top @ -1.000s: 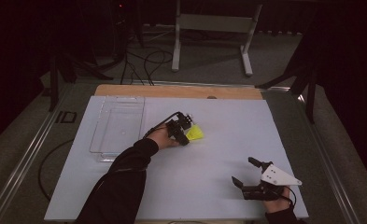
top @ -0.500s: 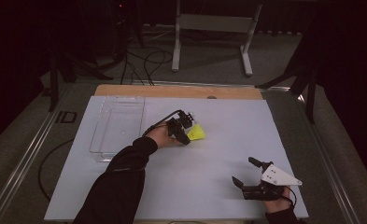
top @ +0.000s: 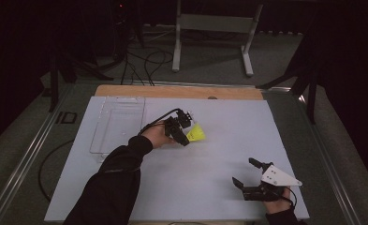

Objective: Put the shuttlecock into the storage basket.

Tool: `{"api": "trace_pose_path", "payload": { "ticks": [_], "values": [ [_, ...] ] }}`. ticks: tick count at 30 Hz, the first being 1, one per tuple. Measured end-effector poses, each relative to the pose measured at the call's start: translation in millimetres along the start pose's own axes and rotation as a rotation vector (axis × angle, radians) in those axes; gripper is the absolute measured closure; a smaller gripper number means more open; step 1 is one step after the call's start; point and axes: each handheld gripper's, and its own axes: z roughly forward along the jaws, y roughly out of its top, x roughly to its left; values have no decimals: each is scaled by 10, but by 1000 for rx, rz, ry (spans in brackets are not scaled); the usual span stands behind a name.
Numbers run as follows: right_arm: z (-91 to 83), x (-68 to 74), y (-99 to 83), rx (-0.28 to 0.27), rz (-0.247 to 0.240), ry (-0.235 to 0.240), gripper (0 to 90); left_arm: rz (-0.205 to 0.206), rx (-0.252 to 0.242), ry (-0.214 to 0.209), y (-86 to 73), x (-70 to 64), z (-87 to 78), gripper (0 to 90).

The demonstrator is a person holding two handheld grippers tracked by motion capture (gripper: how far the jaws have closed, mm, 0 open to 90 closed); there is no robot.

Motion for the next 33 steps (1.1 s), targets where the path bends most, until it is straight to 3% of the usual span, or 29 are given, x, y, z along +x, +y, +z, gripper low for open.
{"api": "trace_pose_path", "payload": {
  "ticks": [3,6,11,23,25,33],
  "values": [
    [1,-3,-1,0,-4,0,89,4,7,-21,-4,-63,-77,655],
    [-8,0,3,1,-2,-4,89,19,3,-17,-10,-115,-128,655],
    [-10,0,6,-1,-3,-5,89,29,-10,-61,-38,-209,-234,655],
    [-12,-7,2,-1,3,-5,90,91,15,-102,-125,-394,-413,654],
    [-13,-9,0,-3,8,-5,90,91,12,-125,-144,-414,-451,654],
    [-15,-10,0,-5,9,-6,90,107,38,-114,-176,-522,-587,654]
  ]
}}
